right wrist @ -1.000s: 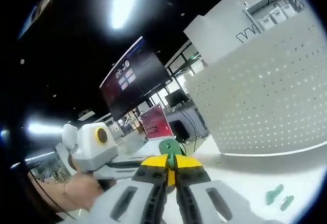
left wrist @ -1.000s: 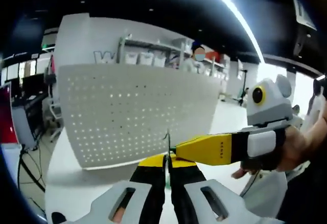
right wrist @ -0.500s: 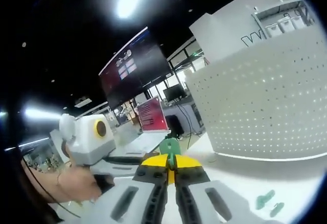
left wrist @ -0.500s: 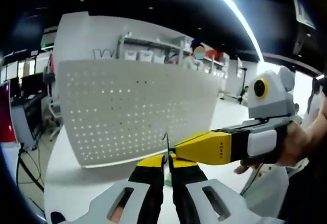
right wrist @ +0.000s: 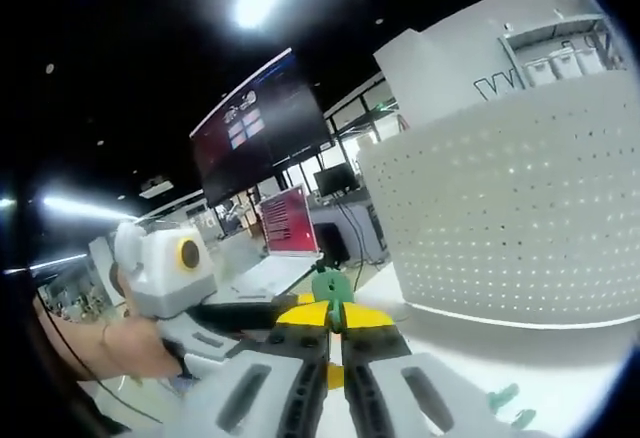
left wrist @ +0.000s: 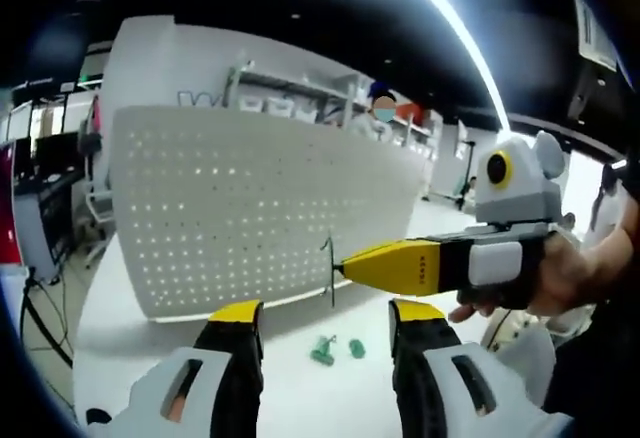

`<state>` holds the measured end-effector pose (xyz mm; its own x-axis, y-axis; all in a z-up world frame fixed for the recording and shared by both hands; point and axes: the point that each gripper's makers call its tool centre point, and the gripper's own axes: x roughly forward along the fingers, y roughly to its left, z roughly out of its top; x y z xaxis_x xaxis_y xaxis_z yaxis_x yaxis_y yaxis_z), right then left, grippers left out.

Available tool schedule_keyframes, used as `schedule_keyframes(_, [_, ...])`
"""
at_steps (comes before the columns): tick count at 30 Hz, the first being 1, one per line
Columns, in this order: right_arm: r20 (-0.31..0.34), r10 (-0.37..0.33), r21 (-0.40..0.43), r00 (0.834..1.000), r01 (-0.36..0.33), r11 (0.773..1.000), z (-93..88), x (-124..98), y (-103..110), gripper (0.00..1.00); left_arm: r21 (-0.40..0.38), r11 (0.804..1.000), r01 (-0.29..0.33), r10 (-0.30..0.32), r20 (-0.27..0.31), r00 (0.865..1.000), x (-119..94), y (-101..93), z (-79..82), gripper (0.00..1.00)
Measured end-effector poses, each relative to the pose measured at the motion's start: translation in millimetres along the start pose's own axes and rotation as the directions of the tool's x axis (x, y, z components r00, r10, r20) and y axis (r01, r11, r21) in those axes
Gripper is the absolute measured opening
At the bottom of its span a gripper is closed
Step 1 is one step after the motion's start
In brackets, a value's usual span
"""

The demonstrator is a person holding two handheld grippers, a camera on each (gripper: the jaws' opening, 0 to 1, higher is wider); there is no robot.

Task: Insert the hook assembly into the mounting plate slot until the hook locks in place.

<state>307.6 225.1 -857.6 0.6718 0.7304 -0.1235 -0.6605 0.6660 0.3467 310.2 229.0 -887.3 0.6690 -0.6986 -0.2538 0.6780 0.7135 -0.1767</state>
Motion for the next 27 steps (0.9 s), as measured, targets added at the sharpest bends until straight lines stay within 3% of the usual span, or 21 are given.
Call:
schedule_keyframes(4, [-0.002, -0.002, -0.02, 1.0, 0.002, 1.0, 0.3, 0.0, -1.8, 0.0, 0.017, 1.0, 0.01, -0.01, 0.016, 1.0, -1.1, -1.9, 1.8, 0.65])
schedule_keyframes(7, [0.0, -0.008, -0.031, 1.0, 0.008, 0.999, 1.4, 0.8, -4.5, 0.0, -0.004, 1.0, 0.022, -0.022, 0.017, 1.0, 0.1, -3.4, -0.1, 0.79])
schedule_keyframes(12, [0.017, -0.027, -0.045, 0.999, 0.028, 0.999, 5.8, 1.3, -10.3, 0.0, 0.006, 0.999, 0.033, -0.033, 0.021, 0.999, -0.8, -7.1, -0.8, 0.91])
schedule_keyframes(19, [0.046, -0.063, -0.062, 0.997, 0.066, 0.996, 11.4, 2.1, -19.4, 0.0, -0.003, 0.999, 0.038, -0.037, 0.037, 0.999, -1.3, -7.4, 2.5, 0.97])
schedule_keyframes(27, [0.124, -0.172, -0.112, 0.977, 0.186, 0.976, 27.8, -0.4, -45.0, 0.0, -0.011, 1.0, 0.023, -0.022, 0.033, 0.999, -1.2, -3.9, 2.1, 1.0])
